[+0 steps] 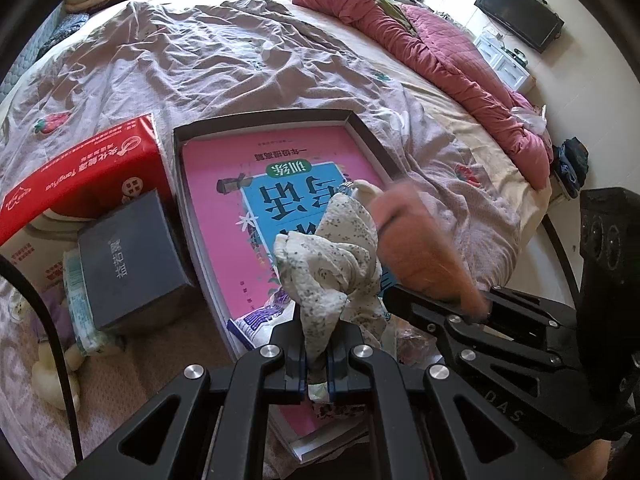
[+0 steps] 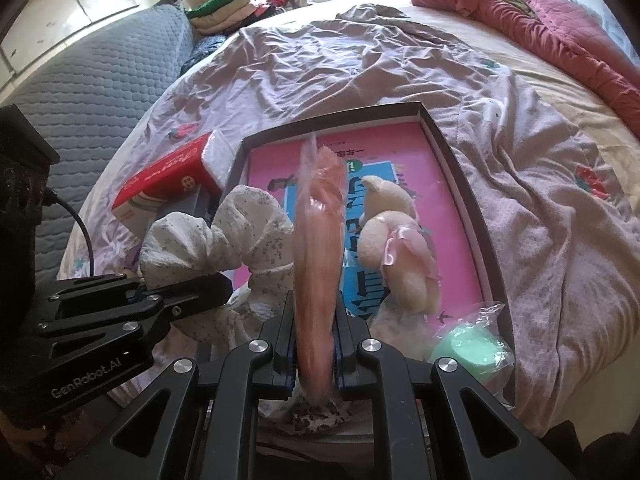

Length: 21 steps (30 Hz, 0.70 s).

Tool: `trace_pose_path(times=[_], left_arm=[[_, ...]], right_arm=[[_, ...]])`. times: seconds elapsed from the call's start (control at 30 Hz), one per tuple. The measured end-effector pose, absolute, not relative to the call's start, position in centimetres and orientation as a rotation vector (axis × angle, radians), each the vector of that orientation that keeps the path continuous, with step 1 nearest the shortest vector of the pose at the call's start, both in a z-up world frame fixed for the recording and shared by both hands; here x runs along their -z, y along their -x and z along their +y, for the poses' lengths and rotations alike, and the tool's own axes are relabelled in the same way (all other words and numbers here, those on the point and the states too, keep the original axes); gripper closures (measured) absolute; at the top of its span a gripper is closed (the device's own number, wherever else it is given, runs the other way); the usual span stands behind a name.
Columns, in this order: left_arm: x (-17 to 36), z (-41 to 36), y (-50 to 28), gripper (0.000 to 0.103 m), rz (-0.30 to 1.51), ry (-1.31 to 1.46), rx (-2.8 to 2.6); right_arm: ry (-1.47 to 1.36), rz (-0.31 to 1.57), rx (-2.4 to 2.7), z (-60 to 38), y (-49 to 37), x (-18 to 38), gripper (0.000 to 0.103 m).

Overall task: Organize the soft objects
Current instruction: 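Lower the floral scrunchie with the left tool while the right tool lowers the pink bagged item into the tray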

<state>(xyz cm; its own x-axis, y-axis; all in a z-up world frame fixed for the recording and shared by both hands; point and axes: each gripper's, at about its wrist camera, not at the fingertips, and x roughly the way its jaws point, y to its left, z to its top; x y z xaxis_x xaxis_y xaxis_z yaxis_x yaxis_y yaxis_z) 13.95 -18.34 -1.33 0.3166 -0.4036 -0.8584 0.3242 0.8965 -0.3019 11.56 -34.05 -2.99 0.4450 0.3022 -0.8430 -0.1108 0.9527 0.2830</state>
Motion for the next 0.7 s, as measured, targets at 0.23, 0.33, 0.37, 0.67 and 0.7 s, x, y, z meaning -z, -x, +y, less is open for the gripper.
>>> trace_pose_path(times=[0.23,0.33,0.37,0.67,0.7], left_arm=[[1.4,-18.9,-14.2,0.096,1.155,0.082,0.482],[1.7,-19.2,-14.5,0.096,1.162,0.081,0.482],[1.7,-19.3,-14.5,0.096,1.163,0.084,0.483],[2.3,-19.5,-15.3,0.095,1.185,0.100,0.469],[2.3,-19.5,-15.4,0.095,1.186,0.101,0.466]], right_arm=[[-0.206,1.074,-0.238,-34.7,-11.6,3.0,0.085],[-0.215,1.075,-0.230,-35.2,-11.6,3.0,0.085],[-0.218,1.073,-0.227,-35.3,-11.5,3.0,0.085],[-0.252,1.063,-0.198,-36.7,-11.2,2.7,0.075],[-0.253,1.062,-0.195,-36.7,-11.2,2.7,0.075]])
